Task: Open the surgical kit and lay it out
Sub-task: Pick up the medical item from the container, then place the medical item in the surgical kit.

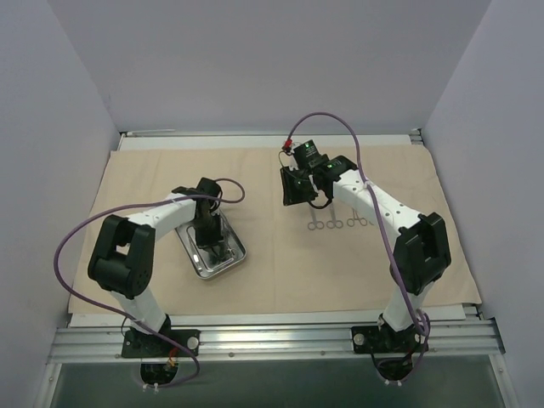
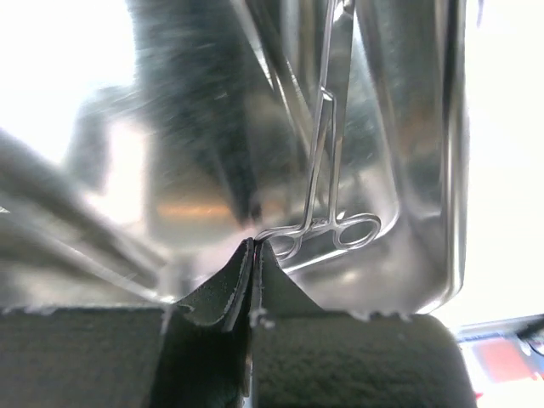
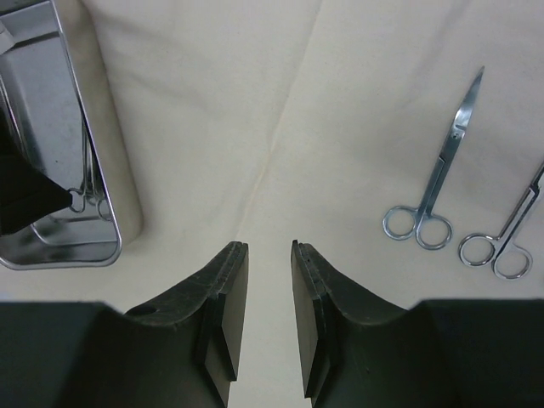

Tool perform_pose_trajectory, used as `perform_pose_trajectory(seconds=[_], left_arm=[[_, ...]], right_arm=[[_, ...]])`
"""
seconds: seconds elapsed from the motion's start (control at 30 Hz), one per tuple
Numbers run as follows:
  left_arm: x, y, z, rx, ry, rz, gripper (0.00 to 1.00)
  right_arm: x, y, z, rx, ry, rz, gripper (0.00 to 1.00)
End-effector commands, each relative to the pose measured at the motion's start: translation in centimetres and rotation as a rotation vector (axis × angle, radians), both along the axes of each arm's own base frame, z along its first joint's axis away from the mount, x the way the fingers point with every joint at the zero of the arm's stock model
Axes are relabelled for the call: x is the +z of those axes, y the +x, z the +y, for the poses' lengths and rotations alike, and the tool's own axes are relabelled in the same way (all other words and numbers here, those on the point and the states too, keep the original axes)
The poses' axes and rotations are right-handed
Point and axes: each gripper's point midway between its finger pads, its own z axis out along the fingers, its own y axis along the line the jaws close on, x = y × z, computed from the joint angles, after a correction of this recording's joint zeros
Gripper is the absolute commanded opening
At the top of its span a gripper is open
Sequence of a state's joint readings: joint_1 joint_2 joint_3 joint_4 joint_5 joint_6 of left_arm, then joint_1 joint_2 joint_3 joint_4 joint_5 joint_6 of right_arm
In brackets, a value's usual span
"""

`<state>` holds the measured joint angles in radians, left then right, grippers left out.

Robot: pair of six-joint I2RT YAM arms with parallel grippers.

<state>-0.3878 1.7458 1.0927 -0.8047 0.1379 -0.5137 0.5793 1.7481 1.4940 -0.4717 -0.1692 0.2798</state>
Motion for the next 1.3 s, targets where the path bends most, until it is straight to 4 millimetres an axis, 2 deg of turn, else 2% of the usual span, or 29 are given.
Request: perform_pose_trajectory(seconds=[0.0,0.03,0.27,0.47,0.57,0.7,0.8,1.03,1.27], left_arm=[[4.2,1.7,1.6,-0.014,0.058,-0.132,0.02],[5.2,2.0,1.5,-0.013,0.049,-0.156,0.02],[7.7,1.6,2.0,0.008,0.051,-0.187,0.02],[10.3,1.6,2.3,0.014,0.025,-0.229,0.02],[11.9,2.2,1.5,0.012,-0.028,-0.268,0.02],[12.9,3.1,-0.2,0.003,-0.108,-0.275,0.02],[13.6,3.7,-1.2,-0.013,-0.16,-0.301,0.02],[14.0,3.8,-1.7,-0.025,-0.186,-0.302,0.02],[14.4,3.8,-2.0,-0.03,-0.207,-0.31,0.02]], right_arm=[[1.5,0.4,1.9,0.034,0.046,-0.03,0.28],[1.7,0.4,2.3,0.044,0.062,-0.032,0.28],[1.4,0.0,6.3,0.112,0.172,-0.004,0.28],[2.7,-0.1,10.2,0.151,0.359,0.026,0.33],[3.5,0.1,12.1,0.144,0.422,0.03,0.34],[5.0,0.0,14.8,0.16,0.52,0.044,0.35],[5.7,-0.2,16.2,0.178,0.593,0.065,0.38],[6.4,-0.7,17.2,0.214,0.621,0.072,0.4],[5.5,-1.5,18.2,0.231,0.611,0.093,0.4]])
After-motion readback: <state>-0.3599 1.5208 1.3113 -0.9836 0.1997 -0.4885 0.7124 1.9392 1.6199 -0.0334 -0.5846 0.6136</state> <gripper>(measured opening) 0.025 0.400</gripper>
